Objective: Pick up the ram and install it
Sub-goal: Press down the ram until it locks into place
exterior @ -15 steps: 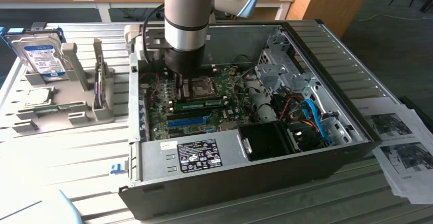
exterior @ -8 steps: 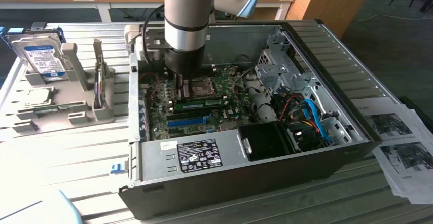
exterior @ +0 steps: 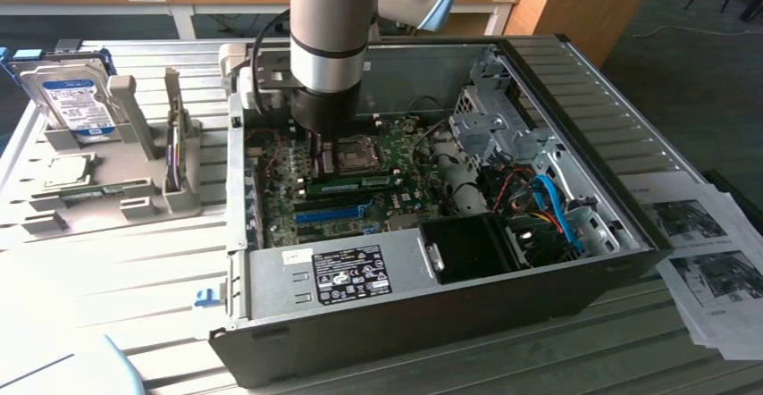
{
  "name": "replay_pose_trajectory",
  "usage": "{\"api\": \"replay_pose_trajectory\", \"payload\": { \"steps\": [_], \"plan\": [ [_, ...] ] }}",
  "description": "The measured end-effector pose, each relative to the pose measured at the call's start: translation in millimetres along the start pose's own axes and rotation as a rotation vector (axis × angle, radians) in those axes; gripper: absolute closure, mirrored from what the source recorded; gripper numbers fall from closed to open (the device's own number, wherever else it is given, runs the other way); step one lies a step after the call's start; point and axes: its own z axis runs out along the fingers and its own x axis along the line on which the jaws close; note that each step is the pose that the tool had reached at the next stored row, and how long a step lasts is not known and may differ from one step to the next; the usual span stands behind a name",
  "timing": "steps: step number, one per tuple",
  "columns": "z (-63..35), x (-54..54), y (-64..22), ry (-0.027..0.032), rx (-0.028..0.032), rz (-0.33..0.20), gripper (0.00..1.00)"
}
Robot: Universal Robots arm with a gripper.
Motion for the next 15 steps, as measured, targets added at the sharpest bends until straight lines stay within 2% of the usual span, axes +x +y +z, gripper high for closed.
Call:
{"api": "replay_pose_trajectory", "payload": {
  "steps": [15],
  "plan": [
    [2.7, 0.7, 0.2, 0.0000, 0.0000, 0.000, 0.91]
  ]
}}
